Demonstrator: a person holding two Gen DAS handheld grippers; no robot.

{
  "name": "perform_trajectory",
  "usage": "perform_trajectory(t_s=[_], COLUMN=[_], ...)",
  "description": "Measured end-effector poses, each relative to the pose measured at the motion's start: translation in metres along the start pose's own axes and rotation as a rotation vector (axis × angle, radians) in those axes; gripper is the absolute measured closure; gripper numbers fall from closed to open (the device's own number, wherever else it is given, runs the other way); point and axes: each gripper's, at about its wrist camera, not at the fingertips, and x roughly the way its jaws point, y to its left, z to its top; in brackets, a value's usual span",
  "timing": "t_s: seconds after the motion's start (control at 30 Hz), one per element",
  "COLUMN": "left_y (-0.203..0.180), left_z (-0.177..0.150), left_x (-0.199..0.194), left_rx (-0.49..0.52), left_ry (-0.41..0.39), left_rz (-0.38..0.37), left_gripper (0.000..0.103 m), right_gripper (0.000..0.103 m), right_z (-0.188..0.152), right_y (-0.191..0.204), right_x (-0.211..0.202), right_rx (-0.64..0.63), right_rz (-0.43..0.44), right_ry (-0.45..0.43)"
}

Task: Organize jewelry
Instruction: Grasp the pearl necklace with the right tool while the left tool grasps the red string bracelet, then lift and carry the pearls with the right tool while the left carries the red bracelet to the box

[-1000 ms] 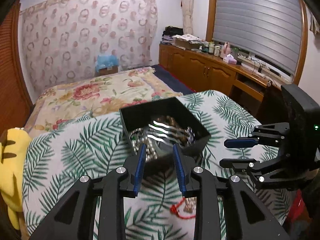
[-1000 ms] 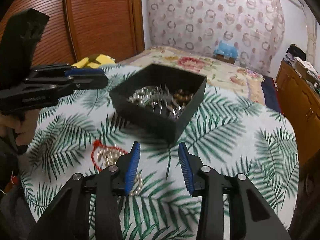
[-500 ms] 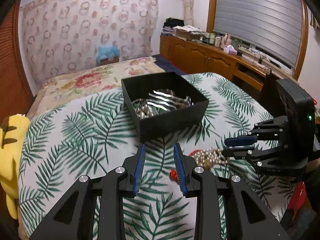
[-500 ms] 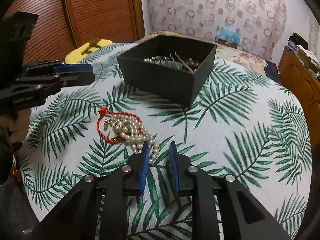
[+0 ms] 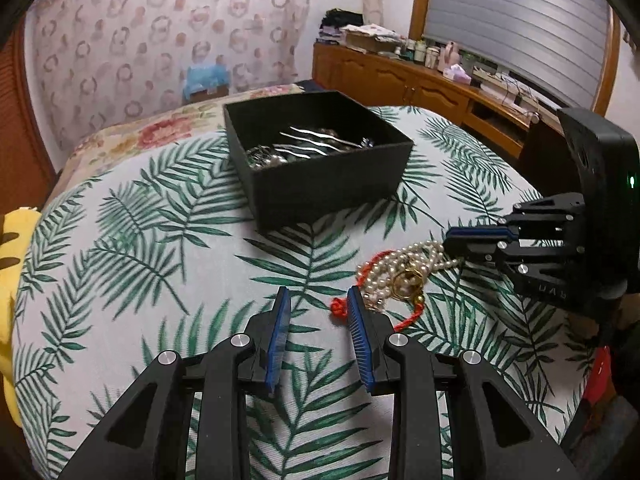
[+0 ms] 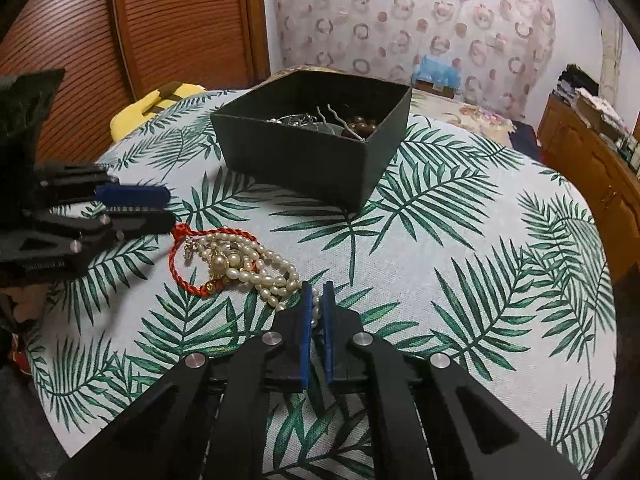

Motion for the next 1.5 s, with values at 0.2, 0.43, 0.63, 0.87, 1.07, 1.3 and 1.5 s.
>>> perform_trajectory(t_s=[0.2,0.43,0.63,0.87,1.07,1.3,1.5], left_y=[-0.006,-0.008,-0.005,-0.001,-0.006,-0.005,-0.002], left_z=[0.000,0.000,0.001,0.010,0.018,0.024,0.027], left_x=[0.008,0.012,0.014,-0.020,-0.046,-0.067,-0.077], left_rx=[0.010,0.017,0.013,-0.023,-0.010,-0.020,-0.015], left_ry=[0.021,0.025,0.016,-0.095,-0.155,-0.215,-0.237], left_rz=[-0.002,0.005,0.005,0.011,0.020,0.017,0.027], left_gripper=[0.076,0.084,0.095,0.096,0.096,0.096,0.096], right_gripper=[0.098,0.098,0.098,0.098,0.098,0.098,0.098], right_z=[0.001,0.001,0.001,0.001,0.001,0.000,0.002], right_y=[-0.003,0.001,0.001,0.001,0.001,0.000,0.002], right_x=[0.000,0.001,0.001,0.001,0.001,0.002,0.001], right_rx=[0.017,-0.005,-0.006,-0.004,-0.002,0.004,-0.003], right_rz=[0.020,-0.006,-0.008,-0.006,-0.003,0.004,-0.017], right_ry=[-0.001,-0.002,-0.002,-0.002,-0.002,-0.003,-0.013])
